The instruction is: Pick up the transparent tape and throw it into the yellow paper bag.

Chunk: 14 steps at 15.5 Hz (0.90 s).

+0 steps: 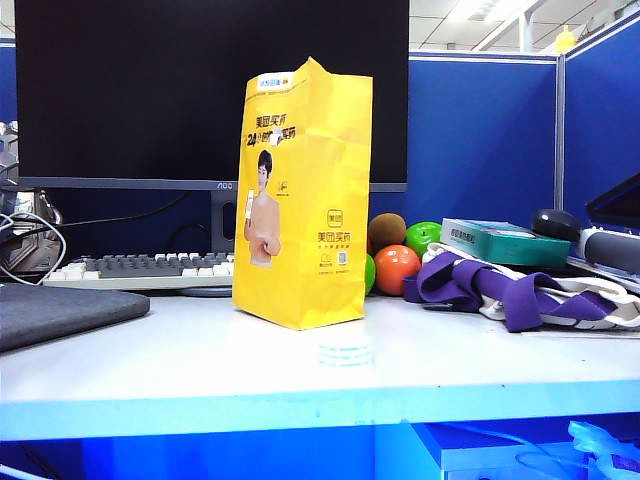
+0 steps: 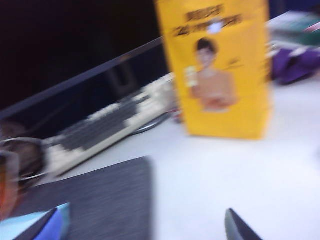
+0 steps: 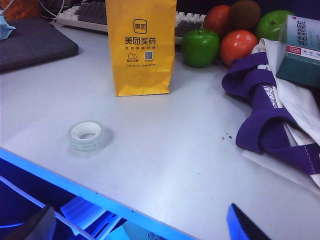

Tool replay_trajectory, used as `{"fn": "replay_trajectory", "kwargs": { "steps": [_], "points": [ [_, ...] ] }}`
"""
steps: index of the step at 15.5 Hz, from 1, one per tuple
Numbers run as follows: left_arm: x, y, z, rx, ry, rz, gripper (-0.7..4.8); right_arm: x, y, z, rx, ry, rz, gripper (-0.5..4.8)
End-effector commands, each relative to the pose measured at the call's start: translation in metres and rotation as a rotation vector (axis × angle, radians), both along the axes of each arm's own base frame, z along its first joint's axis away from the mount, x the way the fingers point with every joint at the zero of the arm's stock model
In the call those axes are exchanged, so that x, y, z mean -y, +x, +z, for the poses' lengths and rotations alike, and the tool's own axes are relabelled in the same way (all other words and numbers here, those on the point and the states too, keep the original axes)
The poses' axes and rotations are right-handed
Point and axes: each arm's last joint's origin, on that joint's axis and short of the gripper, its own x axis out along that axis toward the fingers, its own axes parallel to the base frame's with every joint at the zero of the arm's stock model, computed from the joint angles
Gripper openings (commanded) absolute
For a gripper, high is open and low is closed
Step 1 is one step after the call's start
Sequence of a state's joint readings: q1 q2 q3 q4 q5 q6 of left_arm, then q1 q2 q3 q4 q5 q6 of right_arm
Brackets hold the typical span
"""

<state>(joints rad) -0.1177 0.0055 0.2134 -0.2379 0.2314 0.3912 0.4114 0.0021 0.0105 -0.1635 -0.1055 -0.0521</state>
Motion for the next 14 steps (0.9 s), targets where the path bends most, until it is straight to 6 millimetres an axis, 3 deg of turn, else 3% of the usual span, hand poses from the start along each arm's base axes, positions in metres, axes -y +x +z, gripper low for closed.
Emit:
{"fn": "replay_trajectory", "kwargs": {
  "steps": [1, 6, 8, 10, 13, 14],
  "points": [
    [0.004, -0.002, 0.002, -0.053, -0.156, -0.153, 4.31, 0.0, 0.0, -0.002, 0.002, 0.003, 0.001, 4.79],
    [0.009, -0.006, 0.002, -0.114, -0.23, -0.363, 4.31, 0.0, 0.0, -0.002, 0.001, 0.005, 0.0, 4.79],
    [0.009, -0.006, 0.005, -0.136, -0.316, -0.37, 4.3, 0.0, 0.0, -0.002, -0.002, 0.01, 0.002, 4.79],
    [0.007, -0.004, 0.007, -0.178, -0.478, -0.265, 4.31, 0.0, 0.0, -0.002, -0.045, 0.085, -0.01, 4.79],
    [0.002, -0.002, 0.016, -0.094, -0.611, -0.117, 4.4, 0.0, 0.001, -0.001, -0.097, 0.195, -0.028, 4.79],
    [0.001, -0.003, 0.02, -0.084, -0.719, -0.078, 4.79, -0.001, 0.001, 0.002, -0.07, 0.215, -0.025, 4.79]
  ]
}}
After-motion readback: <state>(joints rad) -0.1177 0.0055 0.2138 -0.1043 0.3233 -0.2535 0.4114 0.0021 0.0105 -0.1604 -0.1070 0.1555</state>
